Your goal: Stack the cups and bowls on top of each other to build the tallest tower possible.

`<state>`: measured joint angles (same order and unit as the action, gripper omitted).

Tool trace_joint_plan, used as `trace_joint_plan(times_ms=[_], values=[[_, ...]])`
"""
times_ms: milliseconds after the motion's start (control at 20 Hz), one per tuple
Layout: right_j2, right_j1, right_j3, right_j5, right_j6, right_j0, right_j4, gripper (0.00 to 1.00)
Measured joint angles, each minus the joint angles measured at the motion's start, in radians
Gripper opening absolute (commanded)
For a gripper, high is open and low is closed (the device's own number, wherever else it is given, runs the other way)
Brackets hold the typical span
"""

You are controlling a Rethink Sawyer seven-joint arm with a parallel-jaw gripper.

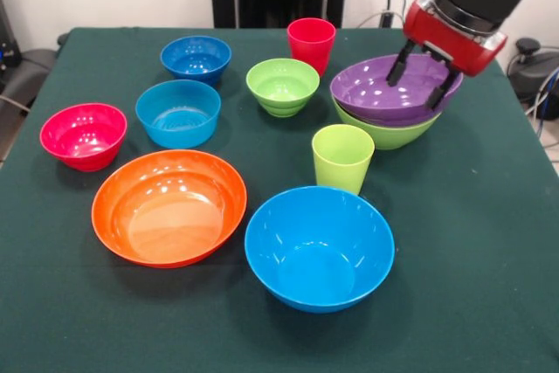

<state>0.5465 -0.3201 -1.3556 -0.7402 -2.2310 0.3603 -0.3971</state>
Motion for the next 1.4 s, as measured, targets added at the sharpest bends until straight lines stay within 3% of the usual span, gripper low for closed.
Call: trace_joint_plan(times_ms=[400, 1400], values=[[-0.016, -0.029, 0.000, 0.000, 0.000, -0.046, 0.003, 1.00], [-0.112, -0.086, -0.035, 0.000, 0.000, -0.045, 0.014, 1.00]])
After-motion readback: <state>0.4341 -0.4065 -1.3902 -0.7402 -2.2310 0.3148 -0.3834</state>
